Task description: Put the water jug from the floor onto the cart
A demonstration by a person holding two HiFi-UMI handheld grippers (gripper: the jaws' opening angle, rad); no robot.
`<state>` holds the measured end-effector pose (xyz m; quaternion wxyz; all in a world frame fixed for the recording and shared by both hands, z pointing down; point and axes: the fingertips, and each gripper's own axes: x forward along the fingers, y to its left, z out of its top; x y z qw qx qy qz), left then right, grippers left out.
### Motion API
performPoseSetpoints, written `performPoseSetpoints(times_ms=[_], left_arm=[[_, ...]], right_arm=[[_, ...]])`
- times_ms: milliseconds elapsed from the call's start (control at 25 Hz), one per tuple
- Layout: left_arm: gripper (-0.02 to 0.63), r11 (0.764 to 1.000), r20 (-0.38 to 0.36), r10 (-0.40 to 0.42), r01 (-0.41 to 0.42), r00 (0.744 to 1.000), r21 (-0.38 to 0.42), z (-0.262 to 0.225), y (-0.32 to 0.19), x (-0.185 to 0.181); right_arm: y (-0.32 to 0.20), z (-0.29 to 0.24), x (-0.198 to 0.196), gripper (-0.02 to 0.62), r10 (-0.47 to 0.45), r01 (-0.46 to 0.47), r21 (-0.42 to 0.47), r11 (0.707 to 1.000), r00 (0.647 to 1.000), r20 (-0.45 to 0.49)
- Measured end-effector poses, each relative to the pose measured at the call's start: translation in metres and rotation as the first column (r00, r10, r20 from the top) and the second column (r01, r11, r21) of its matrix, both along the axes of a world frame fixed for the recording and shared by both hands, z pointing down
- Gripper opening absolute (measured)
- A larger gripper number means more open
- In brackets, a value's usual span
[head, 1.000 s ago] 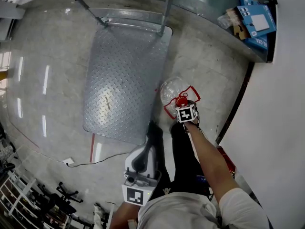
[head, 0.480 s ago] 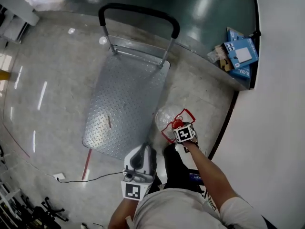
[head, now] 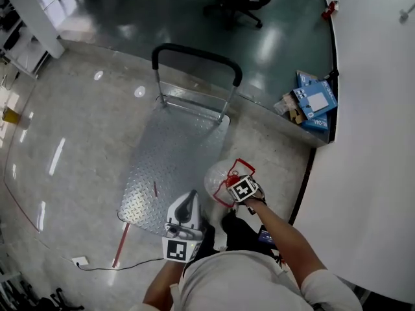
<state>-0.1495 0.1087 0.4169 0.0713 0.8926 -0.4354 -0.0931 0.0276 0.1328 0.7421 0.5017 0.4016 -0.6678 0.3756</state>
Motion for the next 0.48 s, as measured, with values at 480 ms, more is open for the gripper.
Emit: performPoseSetpoints(times_ms=[480], left_arm=[[0.003, 0.990, 0.018, -0.138, 0.137, 0.990, 0.034, -0.014, -0.048, -0.010]], right_arm=[[-0.073, 0.000, -0.050, 0.300, -0.121, 0.121, 0.001, 0.993, 0.992, 0.035]])
